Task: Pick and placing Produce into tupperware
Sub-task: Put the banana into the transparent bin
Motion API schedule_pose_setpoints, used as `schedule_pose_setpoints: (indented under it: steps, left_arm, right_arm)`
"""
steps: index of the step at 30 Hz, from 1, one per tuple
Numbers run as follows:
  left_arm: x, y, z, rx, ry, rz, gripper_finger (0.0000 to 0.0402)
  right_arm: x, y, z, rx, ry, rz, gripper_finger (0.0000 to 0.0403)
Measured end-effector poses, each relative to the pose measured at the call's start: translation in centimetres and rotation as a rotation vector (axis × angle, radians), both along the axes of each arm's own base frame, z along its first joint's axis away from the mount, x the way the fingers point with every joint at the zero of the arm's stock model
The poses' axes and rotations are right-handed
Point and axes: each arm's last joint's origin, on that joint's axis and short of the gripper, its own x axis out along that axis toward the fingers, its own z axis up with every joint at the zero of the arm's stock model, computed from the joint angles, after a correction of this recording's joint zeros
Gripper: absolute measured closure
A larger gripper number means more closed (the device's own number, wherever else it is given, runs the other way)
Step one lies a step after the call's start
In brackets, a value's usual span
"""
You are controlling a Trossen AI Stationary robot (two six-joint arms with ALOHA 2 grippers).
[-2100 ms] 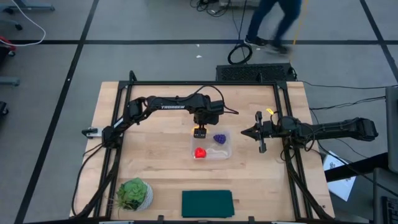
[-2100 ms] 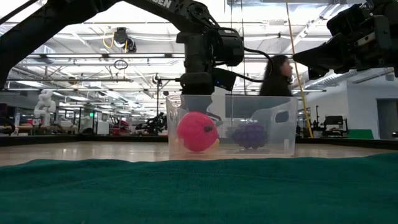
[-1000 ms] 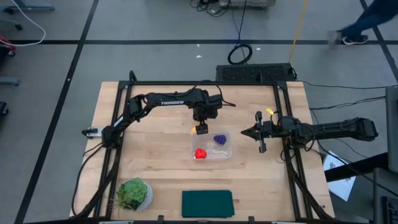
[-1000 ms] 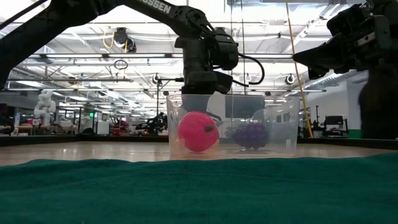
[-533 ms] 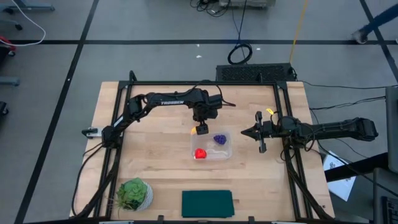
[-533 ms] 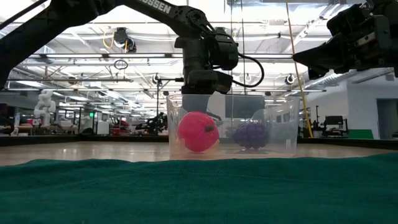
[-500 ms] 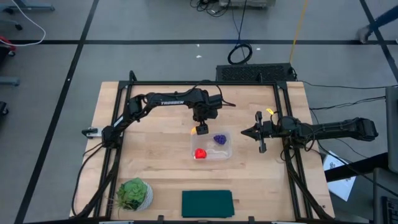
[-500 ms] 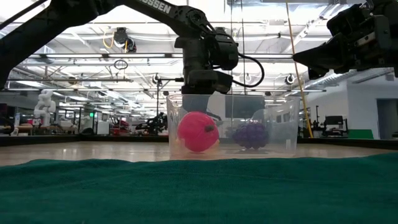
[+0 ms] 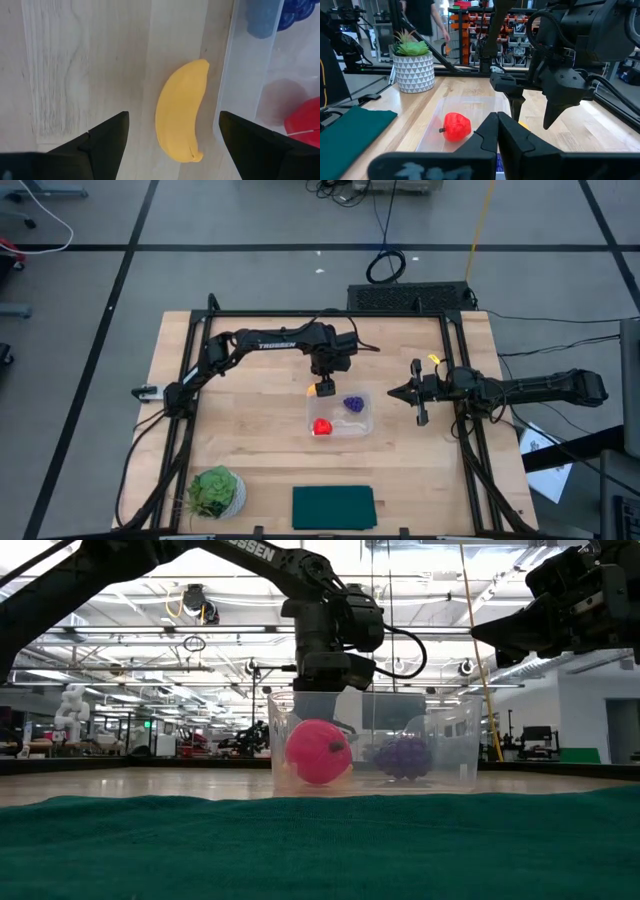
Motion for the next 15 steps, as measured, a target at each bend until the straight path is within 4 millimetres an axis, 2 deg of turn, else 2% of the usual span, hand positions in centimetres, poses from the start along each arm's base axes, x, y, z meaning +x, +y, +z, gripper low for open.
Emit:
schedule_pose_setpoints:
  steps: [15]
  left_arm:
    - [0.28, -0.37, 0.01, 0.034, -0.013, -0.022, 0.0089]
  right_arm:
    - [0.00, 0.00, 0.00, 0.000, 0.000, 0.000, 0.0403]
